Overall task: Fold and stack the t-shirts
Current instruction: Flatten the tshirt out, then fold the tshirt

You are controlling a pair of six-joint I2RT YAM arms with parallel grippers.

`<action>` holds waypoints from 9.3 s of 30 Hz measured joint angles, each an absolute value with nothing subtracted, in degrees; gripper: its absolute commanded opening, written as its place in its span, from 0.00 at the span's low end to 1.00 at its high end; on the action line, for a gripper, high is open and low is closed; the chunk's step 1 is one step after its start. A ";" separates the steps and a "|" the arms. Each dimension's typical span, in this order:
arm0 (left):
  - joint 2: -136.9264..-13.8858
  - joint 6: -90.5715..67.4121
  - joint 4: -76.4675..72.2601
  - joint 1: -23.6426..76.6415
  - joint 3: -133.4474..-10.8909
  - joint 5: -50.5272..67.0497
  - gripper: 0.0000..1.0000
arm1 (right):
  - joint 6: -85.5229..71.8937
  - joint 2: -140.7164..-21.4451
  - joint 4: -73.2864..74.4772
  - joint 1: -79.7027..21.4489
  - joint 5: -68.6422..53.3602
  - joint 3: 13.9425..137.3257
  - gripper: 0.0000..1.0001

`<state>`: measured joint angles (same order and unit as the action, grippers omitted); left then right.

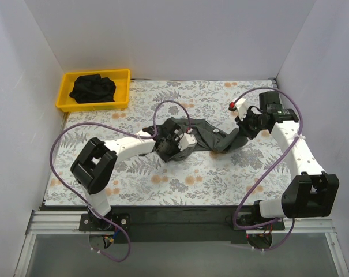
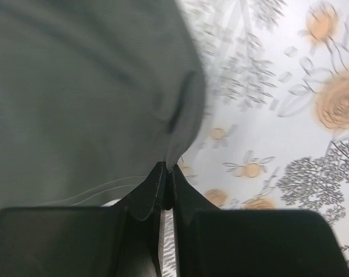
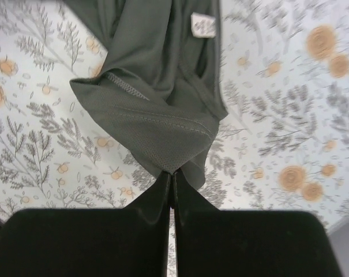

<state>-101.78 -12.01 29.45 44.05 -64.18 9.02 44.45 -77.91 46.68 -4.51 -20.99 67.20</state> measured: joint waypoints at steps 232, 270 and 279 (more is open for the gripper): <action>-81.71 13.56 26.81 -4.16 -52.45 48.75 0.52 | 47.31 -104.71 61.95 -18.87 -26.68 73.43 0.41; -92.88 -4.25 31.11 -1.72 -62.65 45.65 0.51 | 32.42 -122.54 57.34 -15.81 -25.52 94.74 0.53; -91.77 -3.44 30.96 -1.72 -61.93 45.56 0.51 | 32.73 -123.31 56.80 -17.15 -24.18 95.13 0.34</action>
